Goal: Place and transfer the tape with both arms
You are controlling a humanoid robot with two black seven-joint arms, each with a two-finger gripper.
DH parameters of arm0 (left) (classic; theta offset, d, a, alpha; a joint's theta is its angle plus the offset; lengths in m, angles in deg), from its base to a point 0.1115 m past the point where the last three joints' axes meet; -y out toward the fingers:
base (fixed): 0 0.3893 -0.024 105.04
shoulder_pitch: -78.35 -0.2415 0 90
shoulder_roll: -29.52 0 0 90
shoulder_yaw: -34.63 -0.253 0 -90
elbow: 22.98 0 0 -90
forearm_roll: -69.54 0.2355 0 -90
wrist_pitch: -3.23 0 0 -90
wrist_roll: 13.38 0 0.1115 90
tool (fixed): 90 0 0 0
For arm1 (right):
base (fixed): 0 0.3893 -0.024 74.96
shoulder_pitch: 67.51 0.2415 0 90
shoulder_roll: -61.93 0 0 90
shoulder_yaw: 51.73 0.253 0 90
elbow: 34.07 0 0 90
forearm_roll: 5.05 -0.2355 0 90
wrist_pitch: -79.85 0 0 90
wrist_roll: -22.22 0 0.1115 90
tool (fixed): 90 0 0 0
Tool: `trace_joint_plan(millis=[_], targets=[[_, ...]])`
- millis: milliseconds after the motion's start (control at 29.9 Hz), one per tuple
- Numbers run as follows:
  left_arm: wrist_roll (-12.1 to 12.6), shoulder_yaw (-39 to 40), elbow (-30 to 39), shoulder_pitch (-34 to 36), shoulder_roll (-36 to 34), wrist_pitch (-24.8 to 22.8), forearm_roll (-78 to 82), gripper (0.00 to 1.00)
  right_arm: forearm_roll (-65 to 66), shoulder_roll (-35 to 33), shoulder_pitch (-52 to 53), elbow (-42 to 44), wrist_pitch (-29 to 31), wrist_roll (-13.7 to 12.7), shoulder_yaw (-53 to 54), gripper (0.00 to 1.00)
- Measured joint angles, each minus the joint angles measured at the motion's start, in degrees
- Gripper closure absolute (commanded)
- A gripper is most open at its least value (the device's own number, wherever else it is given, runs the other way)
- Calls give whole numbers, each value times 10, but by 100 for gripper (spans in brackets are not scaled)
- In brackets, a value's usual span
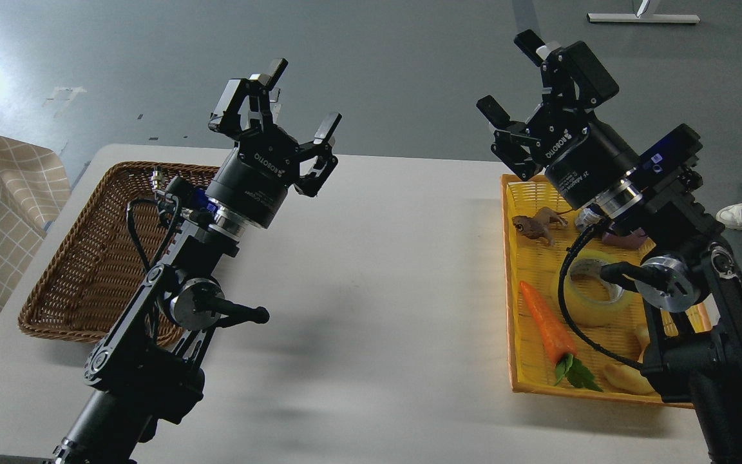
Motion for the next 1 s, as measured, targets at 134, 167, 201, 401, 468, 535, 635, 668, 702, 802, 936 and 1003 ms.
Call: trace_joint_plan(millis=[134,167,201,401,468,535,635,668,702,802,936,1003], targets=[[0,0,-1,-1,0,0,0,2,0,0,1,0,0,0,0,0],[-1,0,-1,-1,0,0,0,2,0,0,2,0,0,0,0,0],[-2,1,-1,-1,0,0,0,2,0,0,2,0,0,0,0,0],[-3,2,-1,-3,0,-1,0,2,1,0,3,1,0,0,-2,0],[-3,2,-1,-3,0,-1,0,2,1,0,3,1,0,0,-1,0],[-3,1,-1,-1,0,-2,0,2,1,0,3,0,0,0,-1,0],[-3,1,0,1,0,-2,0,2,1,0,5,0,0,0,-1,0],[-3,1,0,2,0,-1,0,2,1,0,5,0,0,0,-1,0],[-3,2,0,2,0,1,0,2,1,0,5,0,0,0,-1,0],[-3,3,0,2,0,3,-1,2,2,0,7,0,0,0,-2,0],[-3,3,0,-5,0,5,-1,2,2,0,15,0,0,-1,-5,0],[-3,2,0,-6,0,5,-1,2,2,0,15,-1,0,-1,-5,0]])
